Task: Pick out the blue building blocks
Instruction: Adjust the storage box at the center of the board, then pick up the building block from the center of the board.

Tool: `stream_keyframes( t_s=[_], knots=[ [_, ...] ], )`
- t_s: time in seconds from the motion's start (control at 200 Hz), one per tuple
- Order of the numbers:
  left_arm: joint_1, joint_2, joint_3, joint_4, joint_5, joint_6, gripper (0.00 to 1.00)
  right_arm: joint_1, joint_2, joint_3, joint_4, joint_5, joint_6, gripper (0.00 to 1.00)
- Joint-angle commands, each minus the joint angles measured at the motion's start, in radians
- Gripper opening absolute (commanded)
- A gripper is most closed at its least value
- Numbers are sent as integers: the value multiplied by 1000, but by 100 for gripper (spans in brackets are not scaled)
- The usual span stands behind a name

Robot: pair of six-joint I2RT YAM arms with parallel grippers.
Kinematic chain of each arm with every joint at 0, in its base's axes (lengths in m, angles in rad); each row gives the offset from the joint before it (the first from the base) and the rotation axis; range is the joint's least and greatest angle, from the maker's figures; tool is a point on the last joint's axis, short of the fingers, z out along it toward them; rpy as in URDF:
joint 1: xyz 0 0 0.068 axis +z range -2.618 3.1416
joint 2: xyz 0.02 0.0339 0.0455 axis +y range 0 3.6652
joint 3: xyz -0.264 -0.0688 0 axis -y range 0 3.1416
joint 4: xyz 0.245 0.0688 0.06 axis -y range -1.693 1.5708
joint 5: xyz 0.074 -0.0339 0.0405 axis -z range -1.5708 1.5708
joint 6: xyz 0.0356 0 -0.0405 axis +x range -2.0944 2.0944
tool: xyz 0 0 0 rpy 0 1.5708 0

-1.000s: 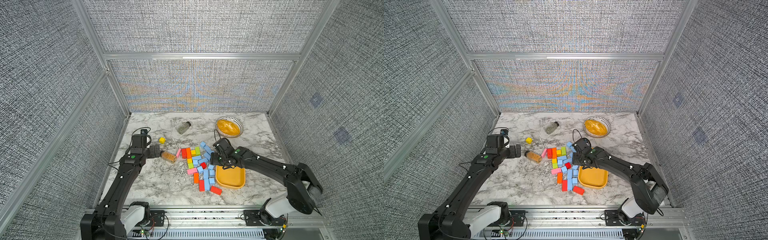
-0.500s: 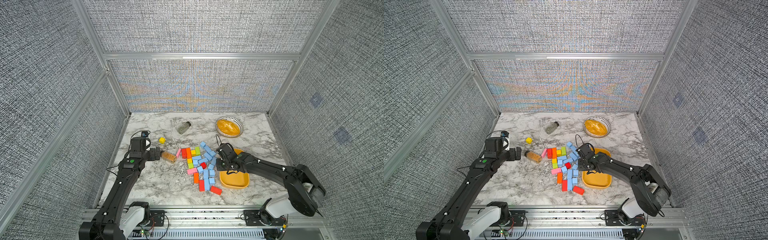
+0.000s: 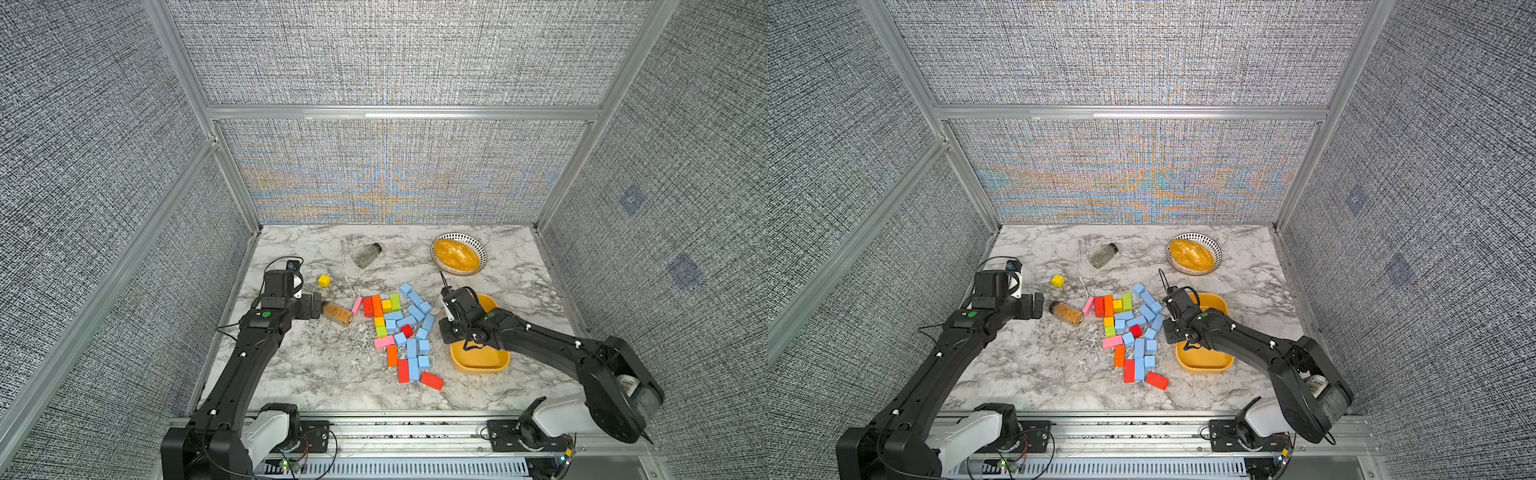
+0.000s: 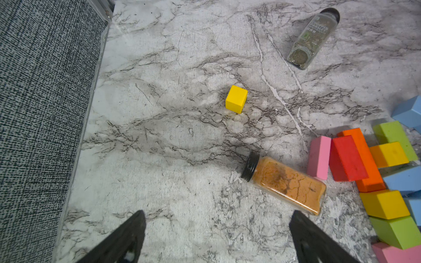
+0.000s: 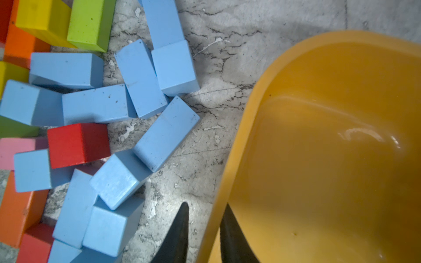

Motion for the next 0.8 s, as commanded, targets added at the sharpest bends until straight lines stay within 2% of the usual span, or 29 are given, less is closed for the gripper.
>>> stream_keyframes(
  t_s=[0.0, 0.145, 0.22, 0.32, 0.4, 0.475, 0.671, 0.796],
  knots=[
    [0, 13, 18, -7, 31, 4, 100, 0, -4, 11, -6, 5, -93, 25],
    [-1, 41, 41, -8, 36, 0, 100, -8, 12, 16, -6, 20, -135, 27],
    [0, 49, 56, -6, 42, 0, 100, -7, 26, 84, -55, 56, -126, 35],
    [-1, 72, 81, -5, 64, -1, 100, 4, 19, 181, -146, 100, -97, 42],
    [0, 91, 92, 1, 94, -17, 100, 16, 25, 291, -228, 124, -19, 44],
    [0, 99, 93, 8, 130, -36, 100, 26, 52, 366, -239, 74, 8, 46],
    [1, 133, 84, 20, 244, -90, 100, 29, 271, 523, -247, 33, -34, 48],
    [1, 153, 86, 24, 246, -102, 100, 27, 441, 676, -244, 29, -83, 50]
  ],
)
